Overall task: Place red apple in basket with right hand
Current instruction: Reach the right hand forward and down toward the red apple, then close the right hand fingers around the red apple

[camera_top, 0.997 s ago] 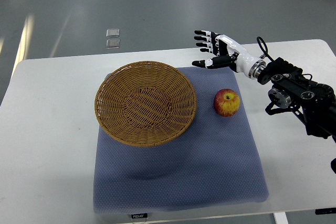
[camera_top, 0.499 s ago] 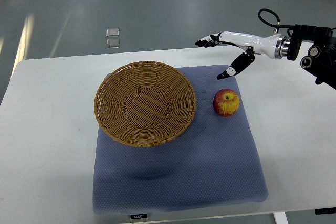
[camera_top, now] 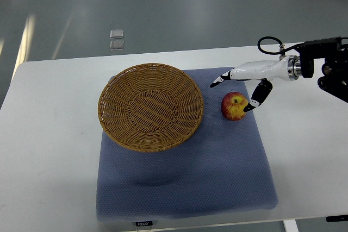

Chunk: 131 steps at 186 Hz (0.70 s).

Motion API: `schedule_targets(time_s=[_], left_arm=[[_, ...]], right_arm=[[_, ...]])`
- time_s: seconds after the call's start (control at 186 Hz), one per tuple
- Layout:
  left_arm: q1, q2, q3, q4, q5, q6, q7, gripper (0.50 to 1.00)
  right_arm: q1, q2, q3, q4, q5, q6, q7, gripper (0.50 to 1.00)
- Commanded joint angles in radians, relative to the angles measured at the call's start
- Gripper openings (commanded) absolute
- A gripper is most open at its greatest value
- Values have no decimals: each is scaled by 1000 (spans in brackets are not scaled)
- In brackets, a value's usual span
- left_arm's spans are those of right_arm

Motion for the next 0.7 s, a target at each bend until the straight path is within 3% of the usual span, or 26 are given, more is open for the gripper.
schedule_targets(time_s=[0.0,0.097,0.322,0.697], left_arm=[[0,0,0,0,0,0,0,1000],[-1,0,0,0,0,0,0,1000],[0,0,0,0,0,0,0,1000],[0,0,0,0,0,0,0,1000]], right_arm=[[-3,4,-6,-2,-31,-21,-1,921],[-1,5,-46,-2,-33,-38,-4,921],[-7,26,-141,-27,-47,-162,-14,921],[-7,43,-143,-35,-48,-170,-14,917]])
